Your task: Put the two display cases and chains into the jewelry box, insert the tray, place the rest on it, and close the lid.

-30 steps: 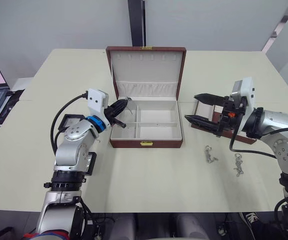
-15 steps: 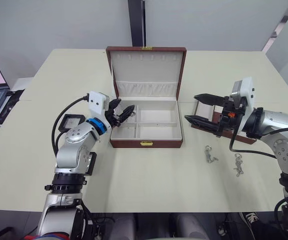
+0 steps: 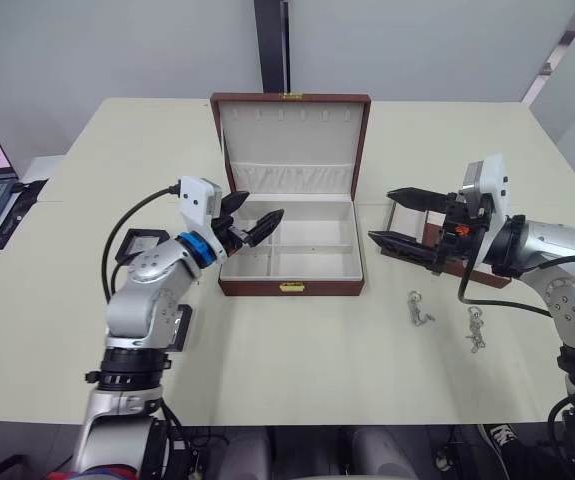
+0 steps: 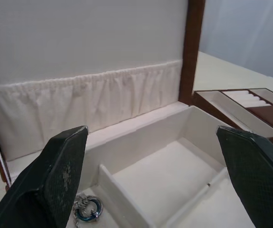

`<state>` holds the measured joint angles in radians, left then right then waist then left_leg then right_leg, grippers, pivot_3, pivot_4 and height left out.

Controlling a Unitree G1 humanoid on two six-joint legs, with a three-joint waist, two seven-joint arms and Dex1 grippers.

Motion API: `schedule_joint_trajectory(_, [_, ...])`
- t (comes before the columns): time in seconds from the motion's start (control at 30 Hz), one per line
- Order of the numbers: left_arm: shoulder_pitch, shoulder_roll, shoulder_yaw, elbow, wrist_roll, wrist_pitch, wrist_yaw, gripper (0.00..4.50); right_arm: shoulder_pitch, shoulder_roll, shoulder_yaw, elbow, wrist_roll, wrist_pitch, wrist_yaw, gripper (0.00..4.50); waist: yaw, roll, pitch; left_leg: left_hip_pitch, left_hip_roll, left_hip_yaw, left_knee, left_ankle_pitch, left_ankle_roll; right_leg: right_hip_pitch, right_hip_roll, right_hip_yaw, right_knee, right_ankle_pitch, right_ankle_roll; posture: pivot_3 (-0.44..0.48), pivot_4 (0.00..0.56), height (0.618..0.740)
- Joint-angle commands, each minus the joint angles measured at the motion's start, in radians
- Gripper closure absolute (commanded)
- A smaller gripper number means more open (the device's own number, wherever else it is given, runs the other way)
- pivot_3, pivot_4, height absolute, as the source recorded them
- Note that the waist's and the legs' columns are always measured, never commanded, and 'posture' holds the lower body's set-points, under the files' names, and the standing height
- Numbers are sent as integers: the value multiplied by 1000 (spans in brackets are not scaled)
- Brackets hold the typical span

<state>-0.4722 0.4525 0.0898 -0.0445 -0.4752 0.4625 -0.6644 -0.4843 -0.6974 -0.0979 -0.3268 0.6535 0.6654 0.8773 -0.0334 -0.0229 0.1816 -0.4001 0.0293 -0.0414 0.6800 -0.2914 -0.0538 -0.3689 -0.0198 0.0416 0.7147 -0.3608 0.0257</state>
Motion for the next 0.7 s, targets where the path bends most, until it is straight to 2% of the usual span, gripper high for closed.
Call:
schedule_joint_trajectory(0.03, [31,111,51,-118,-94,100,-104,26,20,-38,-57,3,12,-27,37,0,1,0,0,0,0,0,0,0,0,0,0,0,0,0,0,0,150,740])
schedule_joint_trajectory(0.17, [103,273,107,-153,-128,145,-214,26,76,-101,-103,46,-9,-58,86,0,2,0,0,0,0,0,0,0,0,0,0,0,-1,0,0,0,150,740])
schedule_joint_trajectory(0.37, [258,488,275,-27,-72,85,-319,26,252,-229,-196,213,-87,-158,184,0,2,1,0,0,0,0,-1,0,0,0,0,0,-2,0,0,0,150,740])
schedule_joint_trajectory(0.53, [357,586,350,112,5,-7,-368,26,367,-299,-256,359,-148,-246,256,0,2,2,1,1,0,1,-1,0,0,0,0,0,-1,0,0,0,150,740])
schedule_joint_trajectory(0.7, [428,634,420,227,70,-85,-371,26,402,-332,-282,504,-196,-316,289,0,0,2,1,1,0,1,-1,0,1,0,0,0,-1,0,0,0,150,740])
